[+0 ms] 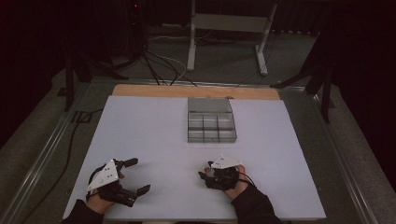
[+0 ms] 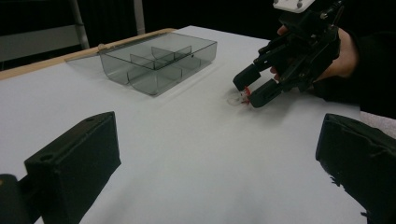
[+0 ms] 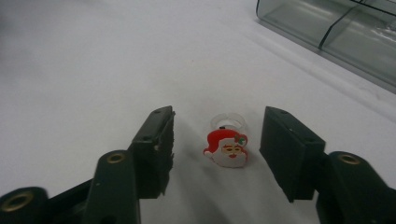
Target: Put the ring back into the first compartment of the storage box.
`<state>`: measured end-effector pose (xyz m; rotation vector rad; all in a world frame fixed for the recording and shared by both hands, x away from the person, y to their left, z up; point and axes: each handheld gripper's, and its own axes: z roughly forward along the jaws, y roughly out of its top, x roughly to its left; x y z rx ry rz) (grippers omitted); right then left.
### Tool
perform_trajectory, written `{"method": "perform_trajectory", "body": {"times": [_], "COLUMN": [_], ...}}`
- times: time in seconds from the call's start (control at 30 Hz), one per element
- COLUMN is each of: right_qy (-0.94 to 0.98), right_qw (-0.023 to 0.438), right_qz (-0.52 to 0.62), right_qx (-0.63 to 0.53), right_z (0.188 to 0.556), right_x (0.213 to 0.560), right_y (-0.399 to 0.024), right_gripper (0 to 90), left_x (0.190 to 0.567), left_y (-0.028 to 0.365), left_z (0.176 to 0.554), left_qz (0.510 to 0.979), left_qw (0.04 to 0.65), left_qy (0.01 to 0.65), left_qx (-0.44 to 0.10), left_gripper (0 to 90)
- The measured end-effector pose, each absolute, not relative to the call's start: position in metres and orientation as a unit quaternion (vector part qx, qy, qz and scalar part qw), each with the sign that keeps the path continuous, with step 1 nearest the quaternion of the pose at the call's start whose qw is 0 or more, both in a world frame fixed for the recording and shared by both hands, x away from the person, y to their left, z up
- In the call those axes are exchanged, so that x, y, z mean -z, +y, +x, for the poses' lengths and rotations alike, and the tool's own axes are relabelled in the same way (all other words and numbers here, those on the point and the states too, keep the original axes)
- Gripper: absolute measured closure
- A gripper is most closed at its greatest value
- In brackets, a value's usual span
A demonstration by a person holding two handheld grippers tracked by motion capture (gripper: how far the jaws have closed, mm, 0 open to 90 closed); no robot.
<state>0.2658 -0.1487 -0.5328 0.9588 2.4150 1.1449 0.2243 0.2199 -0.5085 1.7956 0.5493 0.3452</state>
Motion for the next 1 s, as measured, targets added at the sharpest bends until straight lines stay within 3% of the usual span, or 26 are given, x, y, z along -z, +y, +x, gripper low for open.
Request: {"method": "perform_trajectory", "body": {"times": [0.5, 1.0], "right_qy": [0.854, 0.853], "right_qw": [0.157, 0.148], "right_qz": [0.324, 0.338], "right_qx": [-0.377, -0.370], "right_z": [0.2703, 0.2674], "right_x": [0.5356, 0.5263], "right_y": [-0.1462, -0.1440], "right_gripper": [67.4, 71.9], "left_x": [0.5090, 0.5090], "left_y": [0.2199, 0.2200], "left_z": [0.2244, 0.2245], "left_qz": [0.769, 0.769], "left_qw": [0.577, 0.576], "left_qy": [0.233, 0.235], "left_qx": [-0.148, -0.147], "left_gripper": [0.5, 0.5]}}
